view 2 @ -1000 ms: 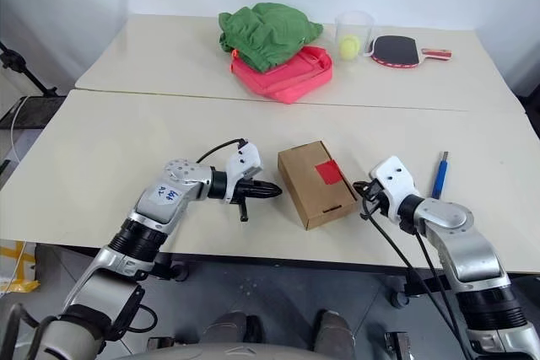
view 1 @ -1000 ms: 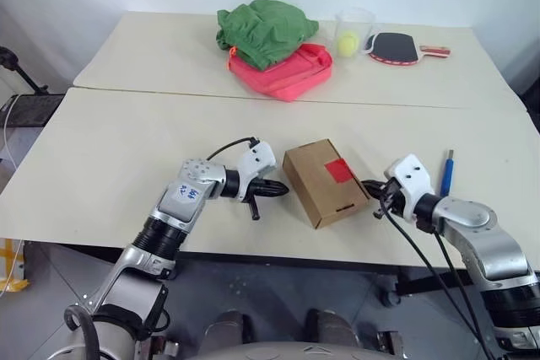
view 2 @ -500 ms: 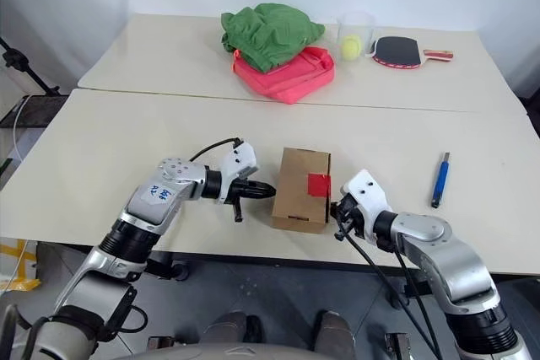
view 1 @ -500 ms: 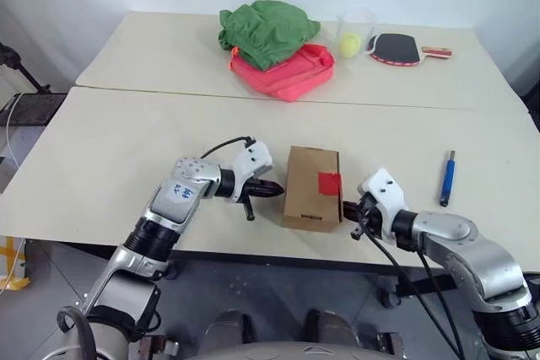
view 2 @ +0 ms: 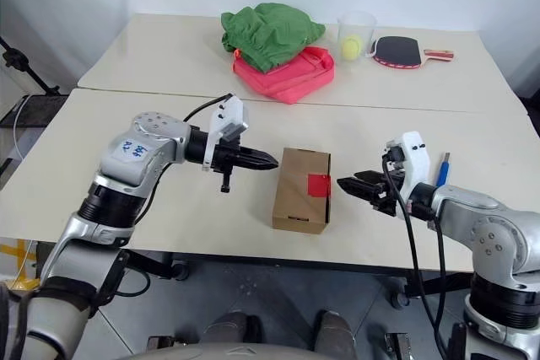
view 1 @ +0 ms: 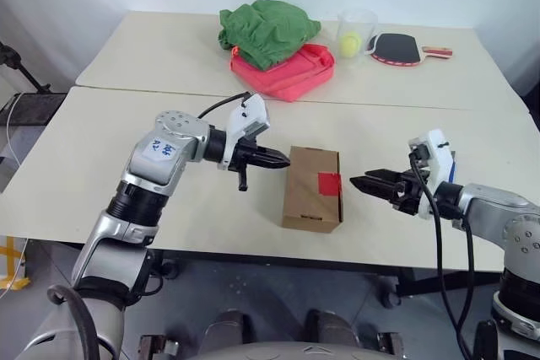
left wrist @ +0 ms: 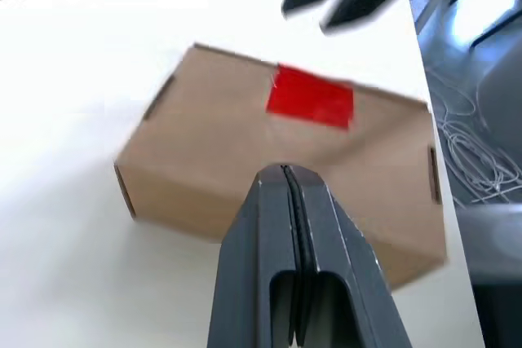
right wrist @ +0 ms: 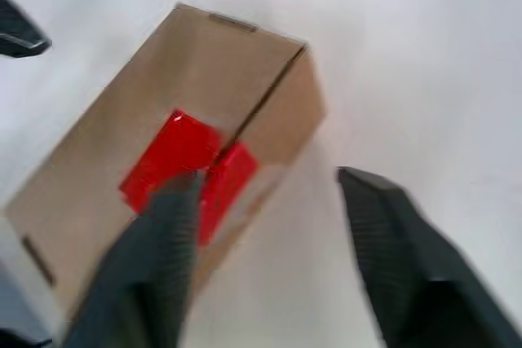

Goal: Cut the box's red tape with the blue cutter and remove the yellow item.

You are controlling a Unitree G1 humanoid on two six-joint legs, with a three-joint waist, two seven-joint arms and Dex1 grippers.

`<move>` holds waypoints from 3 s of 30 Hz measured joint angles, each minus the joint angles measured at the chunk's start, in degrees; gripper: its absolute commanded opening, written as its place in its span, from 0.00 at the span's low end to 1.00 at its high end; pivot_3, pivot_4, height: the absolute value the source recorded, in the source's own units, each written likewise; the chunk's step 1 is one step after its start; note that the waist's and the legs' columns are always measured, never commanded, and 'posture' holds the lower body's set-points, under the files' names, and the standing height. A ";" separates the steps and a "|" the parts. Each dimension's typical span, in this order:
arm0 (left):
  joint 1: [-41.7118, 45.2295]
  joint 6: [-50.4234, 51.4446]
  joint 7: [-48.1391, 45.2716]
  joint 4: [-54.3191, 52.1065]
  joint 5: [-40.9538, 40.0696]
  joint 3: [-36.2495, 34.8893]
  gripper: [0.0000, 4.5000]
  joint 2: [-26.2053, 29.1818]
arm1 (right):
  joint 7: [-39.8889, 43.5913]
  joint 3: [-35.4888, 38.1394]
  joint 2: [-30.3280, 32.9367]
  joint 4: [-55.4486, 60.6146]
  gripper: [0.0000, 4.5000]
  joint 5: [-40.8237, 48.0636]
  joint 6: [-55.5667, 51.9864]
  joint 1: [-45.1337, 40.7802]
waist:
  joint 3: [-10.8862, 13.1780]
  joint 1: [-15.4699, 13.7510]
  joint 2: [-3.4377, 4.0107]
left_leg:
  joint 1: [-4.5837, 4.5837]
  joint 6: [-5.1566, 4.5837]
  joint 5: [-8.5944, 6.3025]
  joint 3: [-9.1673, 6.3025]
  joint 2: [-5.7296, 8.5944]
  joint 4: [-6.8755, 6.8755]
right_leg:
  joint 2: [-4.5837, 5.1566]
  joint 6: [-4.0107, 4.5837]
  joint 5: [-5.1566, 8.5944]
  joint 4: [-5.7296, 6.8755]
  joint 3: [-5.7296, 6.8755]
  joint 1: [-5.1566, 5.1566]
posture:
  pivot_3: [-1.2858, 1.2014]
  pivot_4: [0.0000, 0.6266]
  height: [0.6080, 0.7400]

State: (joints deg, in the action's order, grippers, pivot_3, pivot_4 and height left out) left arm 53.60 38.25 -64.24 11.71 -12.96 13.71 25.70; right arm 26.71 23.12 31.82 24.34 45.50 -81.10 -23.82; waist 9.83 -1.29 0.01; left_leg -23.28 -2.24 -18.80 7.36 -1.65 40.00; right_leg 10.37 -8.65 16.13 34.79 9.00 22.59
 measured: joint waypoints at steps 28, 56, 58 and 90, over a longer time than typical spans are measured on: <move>0.71 -6.77 4.63 4.23 8.15 7.77 0.00 -6.69 | -7.90 -3.61 0.80 0.01 0.99 -2.10 -3.38 0.61 | -0.13 0.47 -0.05 | 0.12 0.03 0.00 -0.02 -0.03 -0.06 | -0.01 0.00 0.00 0.02 -0.04 -0.05 | 0.52 0.24 1.00; -1.34 -5.08 4.72 -0.40 8.66 8.48 0.00 -5.62 | -3.54 -15.16 9.40 -2.45 0.99 -10.95 7.94 1.05 | -0.19 0.82 -0.14 | 0.08 0.02 0.01 -0.10 -0.02 0.00 | 0.01 0.01 0.01 -0.11 0.00 -0.14 | 0.52 0.24 1.00; -1.38 -5.07 4.67 -0.54 8.66 8.55 0.00 -5.62 | -0.27 -9.98 9.99 -6.36 0.99 -7.88 5.99 0.88 | -0.19 0.71 -0.14 | 0.08 0.01 0.00 -0.10 -0.02 -0.01 | 0.01 0.02 0.01 -0.11 0.01 -0.15 | 0.52 0.24 1.00; -2.44 -3.20 3.44 -3.00 8.63 7.59 0.00 -3.87 | 26.11 -22.00 7.29 -41.38 0.48 -4.85 4.83 -13.64 | -0.19 1.74 -0.13 | 0.18 0.07 0.03 -0.08 -0.09 -0.01 | -0.03 0.02 0.01 0.02 -0.01 -0.14 | 0.52 0.24 1.00</move>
State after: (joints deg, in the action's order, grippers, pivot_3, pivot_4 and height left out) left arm 51.16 35.05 -60.80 8.71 -4.32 21.31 21.83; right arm 52.82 1.11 39.11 -17.03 40.64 -76.27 -37.47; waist 9.64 0.45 -0.12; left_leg -23.10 -2.17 -18.76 7.28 -1.74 39.99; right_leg 10.34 -8.62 16.14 34.81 8.99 22.45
